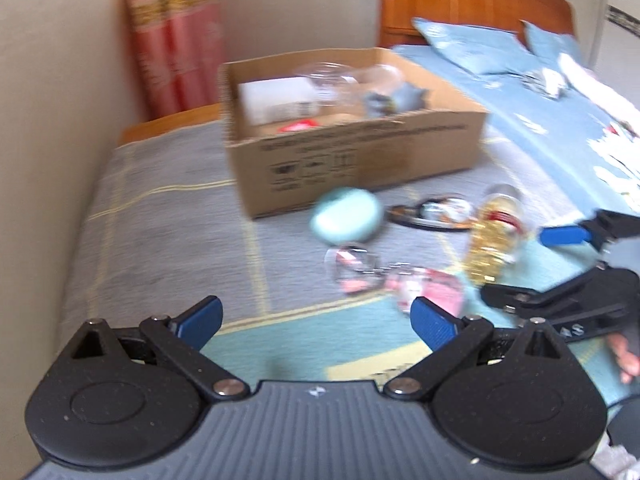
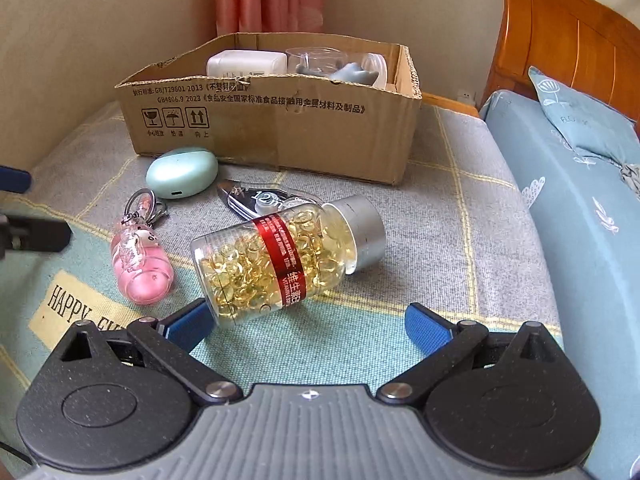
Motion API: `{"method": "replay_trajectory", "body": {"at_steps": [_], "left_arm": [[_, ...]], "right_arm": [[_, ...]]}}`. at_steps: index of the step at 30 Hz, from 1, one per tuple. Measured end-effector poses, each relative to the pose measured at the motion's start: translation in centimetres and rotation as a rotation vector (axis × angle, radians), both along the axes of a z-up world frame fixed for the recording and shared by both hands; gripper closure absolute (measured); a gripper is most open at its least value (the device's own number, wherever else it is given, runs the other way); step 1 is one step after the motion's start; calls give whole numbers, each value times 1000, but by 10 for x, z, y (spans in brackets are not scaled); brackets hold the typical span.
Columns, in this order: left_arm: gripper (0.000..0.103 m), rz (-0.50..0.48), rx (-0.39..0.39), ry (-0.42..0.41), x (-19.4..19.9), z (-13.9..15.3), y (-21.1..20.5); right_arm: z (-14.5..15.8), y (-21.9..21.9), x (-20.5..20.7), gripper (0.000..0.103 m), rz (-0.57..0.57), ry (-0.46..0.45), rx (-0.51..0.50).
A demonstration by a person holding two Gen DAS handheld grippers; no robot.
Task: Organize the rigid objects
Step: 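Grasp pink keychain bottle with left tool while right tool moves to gold capsule bottle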
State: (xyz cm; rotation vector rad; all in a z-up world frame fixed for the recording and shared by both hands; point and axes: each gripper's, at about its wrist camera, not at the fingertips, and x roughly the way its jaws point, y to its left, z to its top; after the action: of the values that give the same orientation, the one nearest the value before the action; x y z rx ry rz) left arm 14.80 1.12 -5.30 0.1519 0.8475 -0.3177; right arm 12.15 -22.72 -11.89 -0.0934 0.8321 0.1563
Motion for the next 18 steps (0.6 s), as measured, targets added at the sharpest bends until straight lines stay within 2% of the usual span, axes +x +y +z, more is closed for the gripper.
{"method": "replay_trajectory", "body": {"at_steps": [6,9,11,13,15,18], "left_arm": [[6,-125,-63,-12,-3,-5,-19],[9,-170,-61,-5,0,-11,-27],[16,-189,-44,1,3,-14,-33],[31,-208,-34,10,6,-19,-39],[37,-219,-29,23,8,-23,-43],[40,-222,-43,30,11,-27,-45]], "right_arm": [[-2,-8,-5,0,38,-38,6],[-2,-11,-8,0,61,-50,10],[-3,-13,-9,0,70,-56,12],[-3,-13,-9,0,74,-61,12],[-3,-13,-9,0,78,-64,13],[-3,-14,-9,0,78,-68,13]]}}
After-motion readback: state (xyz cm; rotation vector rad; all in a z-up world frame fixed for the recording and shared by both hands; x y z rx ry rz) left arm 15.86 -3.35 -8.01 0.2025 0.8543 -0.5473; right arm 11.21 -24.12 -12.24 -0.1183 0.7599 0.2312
